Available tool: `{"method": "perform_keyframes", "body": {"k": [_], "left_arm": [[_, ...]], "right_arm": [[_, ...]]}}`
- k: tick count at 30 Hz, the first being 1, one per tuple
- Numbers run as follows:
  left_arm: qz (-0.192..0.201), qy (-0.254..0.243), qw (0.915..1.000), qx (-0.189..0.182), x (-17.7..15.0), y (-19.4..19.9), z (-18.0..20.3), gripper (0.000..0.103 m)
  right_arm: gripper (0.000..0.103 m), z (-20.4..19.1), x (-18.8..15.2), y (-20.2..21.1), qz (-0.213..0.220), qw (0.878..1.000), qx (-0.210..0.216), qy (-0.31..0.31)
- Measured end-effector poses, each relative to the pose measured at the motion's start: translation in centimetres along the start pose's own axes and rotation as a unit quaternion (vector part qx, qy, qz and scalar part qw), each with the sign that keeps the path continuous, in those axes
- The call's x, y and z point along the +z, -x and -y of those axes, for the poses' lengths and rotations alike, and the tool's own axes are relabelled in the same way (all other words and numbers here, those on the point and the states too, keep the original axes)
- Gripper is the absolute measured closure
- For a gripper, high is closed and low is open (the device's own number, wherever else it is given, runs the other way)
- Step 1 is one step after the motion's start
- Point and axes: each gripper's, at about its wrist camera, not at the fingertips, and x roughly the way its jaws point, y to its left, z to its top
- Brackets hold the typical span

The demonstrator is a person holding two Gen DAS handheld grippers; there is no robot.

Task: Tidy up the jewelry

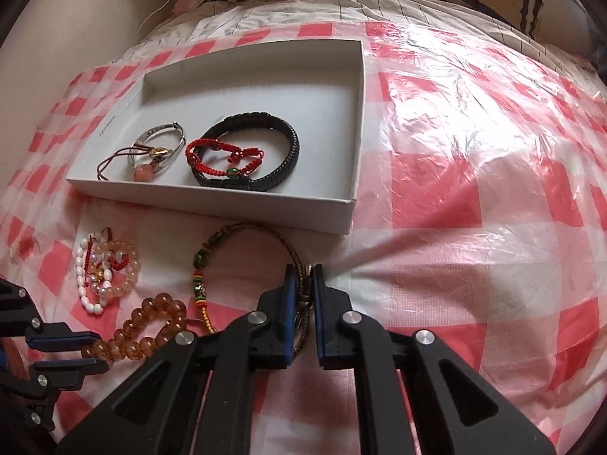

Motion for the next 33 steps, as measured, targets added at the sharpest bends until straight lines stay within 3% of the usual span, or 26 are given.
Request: {"method": "perform_keyframes", "body": {"k": [2, 5, 8, 12, 19, 25, 31, 33], "left_arm": [[0.002, 0.006, 1.0, 0.003, 0.1, -0.1, -0.2, 0.092], [0.026, 0.016, 0.9994, -0.013, 0.4, 0.7, -0.3, 0.092], [0.06, 0.036, 0.9969, -0.037, 0.7, 2.1, -0.6, 0.092], [0.106, 0.086, 0.9894, -0.049, 1.3, 3.5, -1.9, 0.092], [0.159, 0.153, 0.9753, -0.015, 1.8, 4.9, -3.7, 0.092], [0.196, 0.202, 0.9594, -0.016, 3.1, 6.7, -5.6, 0.092], [0.216, 0.219, 0.9516, 0.012, 5.0, 7.8, -6.5, 0.092], [0.225, 0.235, 0.9454, 0.024, 4.9, 7.8, -6.9, 0.092]], "right_arm": [[0.094, 0.1, 0.0, 0.1, -0.001, 1.0, 0.015, -0.005], [0.094, 1.1, 0.0, 0.8, 0.005, 0.993, 0.106, -0.057], [0.095, 2.6, 0.1, 1.8, 0.026, 0.972, 0.206, -0.109], [0.097, 3.3, 0.3, 3.4, 0.066, 0.946, 0.288, -0.134], [0.097, 3.4, 0.7, 5.0, 0.1, 0.928, 0.325, -0.151], [0.097, 3.9, 1.1, 5.5, 0.13, 0.907, 0.359, -0.176], [0.097, 4.6, 1.2, 6.4, 0.168, 0.887, 0.381, -0.2], [0.097, 4.7, 1.3, 6.9, 0.185, 0.883, 0.381, -0.201]]}}
